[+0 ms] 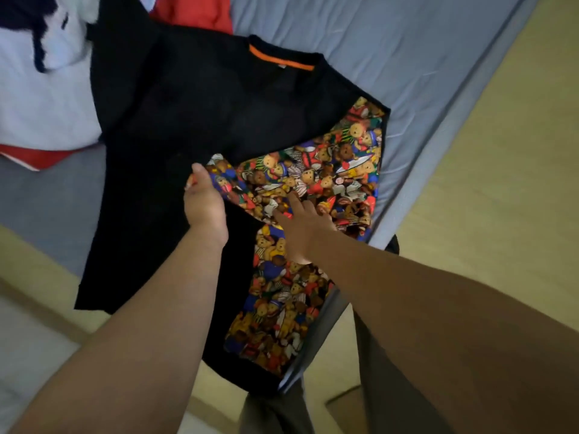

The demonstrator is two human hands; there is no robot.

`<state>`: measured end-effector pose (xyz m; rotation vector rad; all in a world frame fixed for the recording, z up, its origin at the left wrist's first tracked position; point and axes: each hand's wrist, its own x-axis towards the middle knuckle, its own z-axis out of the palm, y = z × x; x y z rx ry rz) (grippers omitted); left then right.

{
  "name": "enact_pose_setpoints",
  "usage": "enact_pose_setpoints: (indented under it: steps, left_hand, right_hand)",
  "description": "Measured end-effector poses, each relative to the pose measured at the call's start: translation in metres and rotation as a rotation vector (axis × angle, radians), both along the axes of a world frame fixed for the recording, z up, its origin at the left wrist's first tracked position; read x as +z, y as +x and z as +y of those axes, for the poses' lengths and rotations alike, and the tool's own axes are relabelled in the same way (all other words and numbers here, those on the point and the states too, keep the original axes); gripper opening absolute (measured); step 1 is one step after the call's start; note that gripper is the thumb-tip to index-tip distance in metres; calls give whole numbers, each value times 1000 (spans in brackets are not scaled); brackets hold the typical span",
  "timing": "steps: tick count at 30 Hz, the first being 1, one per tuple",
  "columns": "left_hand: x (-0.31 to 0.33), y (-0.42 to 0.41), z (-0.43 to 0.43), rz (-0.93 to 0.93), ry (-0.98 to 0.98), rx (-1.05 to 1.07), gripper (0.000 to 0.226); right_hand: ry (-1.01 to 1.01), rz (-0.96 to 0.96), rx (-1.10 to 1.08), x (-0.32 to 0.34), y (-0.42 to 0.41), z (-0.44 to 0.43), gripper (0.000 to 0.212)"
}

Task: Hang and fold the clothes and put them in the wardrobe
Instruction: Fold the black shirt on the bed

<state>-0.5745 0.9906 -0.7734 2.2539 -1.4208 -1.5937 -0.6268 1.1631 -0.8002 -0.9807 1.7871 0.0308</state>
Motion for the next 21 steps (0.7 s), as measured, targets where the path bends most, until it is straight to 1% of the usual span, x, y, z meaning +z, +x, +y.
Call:
enact_pose_setpoints:
  steps: [2,4,6,8,9,10,12,14,15,16,17,18,19,20,21]
  left_hand:
    - [3,5,-4,1,28,-11,94]
    - [5,5,-13,-3,63,6,101]
    - [5,4,-24,4,137,-3,95]
    - [2,4,-36,-12,183,-59,82]
    - [0,4,-40,-17,172,-90,74]
    - [-3,4,-43,-19,129,-123,68]
    - [-4,8,-46,-13,-13,-195,68]
    - [-1,14,-51,82,-83,-207,71]
    - [2,18,-55,176,-48,-146,74]
    - [4,25,-61,288,23,-35,81]
    - [6,34,-67,397,102,104,90]
    - [7,44,-71,474,151,239,94]
    - [7,54,-75,498,161,355,91]
    - [6,63,-78,460,149,451,83]
    - [4,71,-80,375,126,506,71]
  right_hand:
    - [12,46,9,-3,8,1,99]
    - [12,115,20,-7,17,2,102]
    - [12,180,12,-10,23,2,101]
    - [6,233,24,-11,27,1,96]
    - [-8,269,38,-11,29,0,93]
    - [-30,305,57,-11,31,-2,88]
    - [-54,323,89,-13,35,-4,80]
    - [-27,270,33,-13,38,-8,84]
    - [-12,247,-19,-13,38,-12,89]
    - [-15,237,-69,-13,39,-15,93]
    - [-37,240,-108,-12,40,-18,96]
    - [-67,245,-128,-12,41,-21,96]
    - [-92,248,-125,-12,43,-24,96]
    - [-102,249,-102,-12,43,-27,96]
    - [-98,253,-66,-13,44,-29,97]
